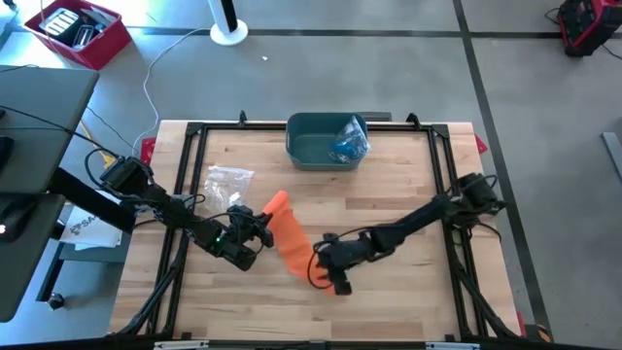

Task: Roll bandage
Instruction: Roll the orange bandage

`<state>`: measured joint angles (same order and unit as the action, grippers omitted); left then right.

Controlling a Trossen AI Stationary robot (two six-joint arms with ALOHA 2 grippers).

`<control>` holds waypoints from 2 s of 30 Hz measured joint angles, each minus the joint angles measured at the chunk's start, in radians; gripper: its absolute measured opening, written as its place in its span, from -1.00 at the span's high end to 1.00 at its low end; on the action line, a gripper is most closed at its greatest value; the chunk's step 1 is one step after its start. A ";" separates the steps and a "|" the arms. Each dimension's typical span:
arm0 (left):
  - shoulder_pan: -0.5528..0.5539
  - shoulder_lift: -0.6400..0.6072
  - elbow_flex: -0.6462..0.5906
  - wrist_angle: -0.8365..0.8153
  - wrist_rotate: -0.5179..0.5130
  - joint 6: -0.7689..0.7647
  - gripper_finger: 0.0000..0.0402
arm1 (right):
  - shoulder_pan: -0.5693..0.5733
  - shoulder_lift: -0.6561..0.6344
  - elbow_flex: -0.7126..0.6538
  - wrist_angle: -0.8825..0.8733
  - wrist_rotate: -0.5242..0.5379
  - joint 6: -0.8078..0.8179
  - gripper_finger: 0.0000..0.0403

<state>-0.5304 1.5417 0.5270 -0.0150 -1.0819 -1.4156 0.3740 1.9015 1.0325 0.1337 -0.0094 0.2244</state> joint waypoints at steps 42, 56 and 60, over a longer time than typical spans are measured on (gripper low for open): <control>0.070 -0.037 0.097 -0.213 -0.344 0.073 0.95 | 0.401 -0.203 0.000 -0.486 0.211 -0.029 0.31; -0.008 -0.037 0.571 0.007 -0.110 1.256 0.95 | 0.427 -0.247 0.000 -0.644 0.379 0.250 0.31; -0.045 -0.035 0.676 0.159 0.100 1.439 0.95 | 0.474 -0.310 0.000 -0.692 0.411 0.348 0.31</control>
<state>-0.5754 1.5062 1.2032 0.1437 -0.9824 0.0232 0.8481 1.5911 1.0328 -0.5587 0.4013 0.5721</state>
